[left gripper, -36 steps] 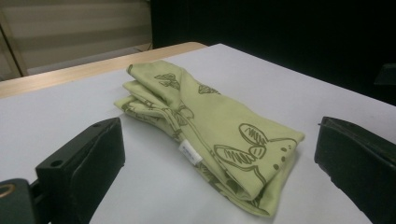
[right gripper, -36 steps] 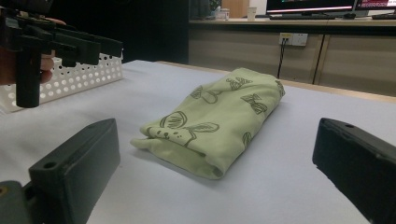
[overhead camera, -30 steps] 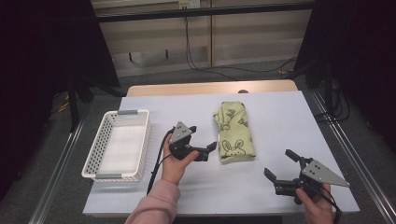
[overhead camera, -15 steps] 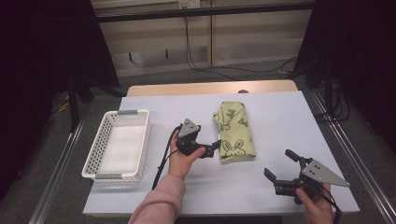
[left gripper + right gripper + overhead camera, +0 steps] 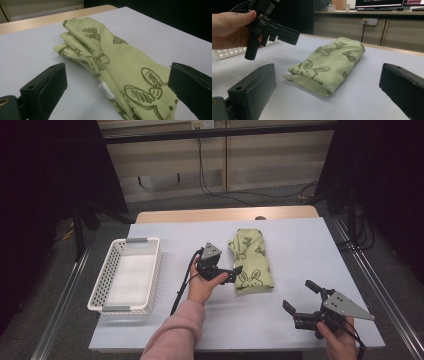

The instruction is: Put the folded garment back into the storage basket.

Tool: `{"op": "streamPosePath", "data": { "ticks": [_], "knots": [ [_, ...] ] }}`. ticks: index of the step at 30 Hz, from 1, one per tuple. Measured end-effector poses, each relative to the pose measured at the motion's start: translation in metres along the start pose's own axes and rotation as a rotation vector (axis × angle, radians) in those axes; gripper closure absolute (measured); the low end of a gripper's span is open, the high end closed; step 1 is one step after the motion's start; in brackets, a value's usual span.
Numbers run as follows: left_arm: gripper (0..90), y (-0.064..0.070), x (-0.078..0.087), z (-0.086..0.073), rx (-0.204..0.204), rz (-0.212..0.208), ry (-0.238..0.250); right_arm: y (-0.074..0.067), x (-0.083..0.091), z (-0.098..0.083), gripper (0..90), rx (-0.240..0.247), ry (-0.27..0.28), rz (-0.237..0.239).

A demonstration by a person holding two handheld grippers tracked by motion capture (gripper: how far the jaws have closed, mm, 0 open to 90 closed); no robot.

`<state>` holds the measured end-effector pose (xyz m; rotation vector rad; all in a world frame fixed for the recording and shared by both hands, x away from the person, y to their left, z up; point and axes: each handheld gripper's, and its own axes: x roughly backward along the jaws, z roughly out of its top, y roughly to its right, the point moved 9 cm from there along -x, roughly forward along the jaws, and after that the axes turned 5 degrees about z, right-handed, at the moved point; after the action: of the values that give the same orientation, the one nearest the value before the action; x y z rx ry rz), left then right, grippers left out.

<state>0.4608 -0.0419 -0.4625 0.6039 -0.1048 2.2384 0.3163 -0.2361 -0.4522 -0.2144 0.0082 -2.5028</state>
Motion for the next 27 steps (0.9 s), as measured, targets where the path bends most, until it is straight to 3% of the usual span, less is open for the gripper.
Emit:
{"op": "streamPosePath", "data": {
  "ticks": [27],
  "knots": [
    [3.4, -0.003, -0.034, 0.007, -0.009, 0.029, -0.063, 0.001, 0.001, 0.0, 0.6, 0.001, -0.001, -0.003]
  ]
}}
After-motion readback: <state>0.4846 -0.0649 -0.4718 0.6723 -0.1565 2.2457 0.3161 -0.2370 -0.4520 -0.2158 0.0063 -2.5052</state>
